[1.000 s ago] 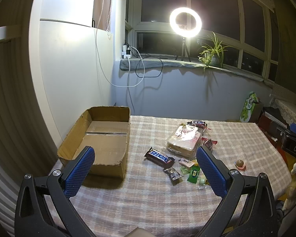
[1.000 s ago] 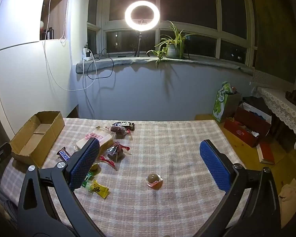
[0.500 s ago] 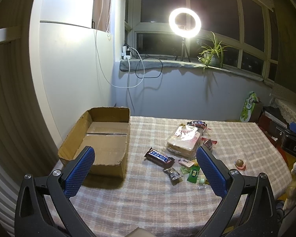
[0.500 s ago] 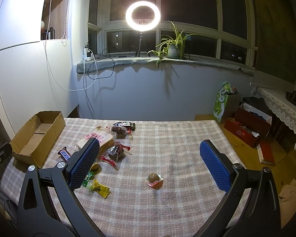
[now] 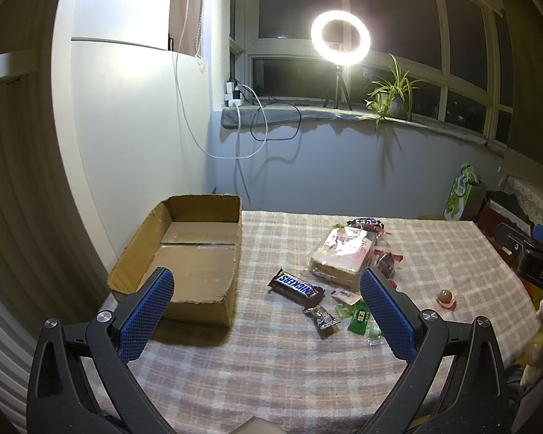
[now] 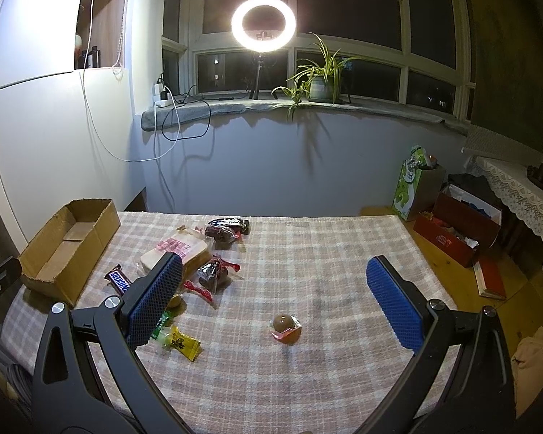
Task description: Organize snacks
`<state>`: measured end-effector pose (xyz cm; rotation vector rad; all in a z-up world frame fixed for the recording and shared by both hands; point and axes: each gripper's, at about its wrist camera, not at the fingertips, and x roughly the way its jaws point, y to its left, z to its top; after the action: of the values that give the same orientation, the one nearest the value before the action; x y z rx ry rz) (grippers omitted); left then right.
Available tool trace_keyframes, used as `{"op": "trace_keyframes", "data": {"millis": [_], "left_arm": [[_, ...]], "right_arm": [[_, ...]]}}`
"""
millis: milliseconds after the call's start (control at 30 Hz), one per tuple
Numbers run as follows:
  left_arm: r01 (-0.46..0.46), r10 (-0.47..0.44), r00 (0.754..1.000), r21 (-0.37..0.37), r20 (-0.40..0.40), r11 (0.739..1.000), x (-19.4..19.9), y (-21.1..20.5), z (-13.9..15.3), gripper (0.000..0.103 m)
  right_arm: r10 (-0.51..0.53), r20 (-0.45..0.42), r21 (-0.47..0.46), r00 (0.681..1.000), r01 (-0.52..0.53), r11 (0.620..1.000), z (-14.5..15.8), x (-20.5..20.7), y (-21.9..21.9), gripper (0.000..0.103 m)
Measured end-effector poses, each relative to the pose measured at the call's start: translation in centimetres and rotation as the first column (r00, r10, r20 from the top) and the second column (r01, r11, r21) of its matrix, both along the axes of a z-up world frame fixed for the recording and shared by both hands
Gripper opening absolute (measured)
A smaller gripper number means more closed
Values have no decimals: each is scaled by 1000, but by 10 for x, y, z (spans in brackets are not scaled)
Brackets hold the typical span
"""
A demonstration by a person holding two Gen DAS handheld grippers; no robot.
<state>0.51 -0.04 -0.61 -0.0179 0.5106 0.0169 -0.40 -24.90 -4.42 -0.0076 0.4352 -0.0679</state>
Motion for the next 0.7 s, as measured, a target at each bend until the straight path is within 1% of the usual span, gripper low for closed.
{"op": "trace_keyframes", "data": {"millis": [533,700], "left_arm": [[7,-7,1000,5,-5,1000,0,-5,-3,102],[6,-6,1000,6,-6,1000,0,-5,-3,102]], "right_arm": [[0,-6,0,1000,0,1000,-6,2,-1,103],[1,-9,0,1000,-1,1000,-3,3,-2,103]]}}
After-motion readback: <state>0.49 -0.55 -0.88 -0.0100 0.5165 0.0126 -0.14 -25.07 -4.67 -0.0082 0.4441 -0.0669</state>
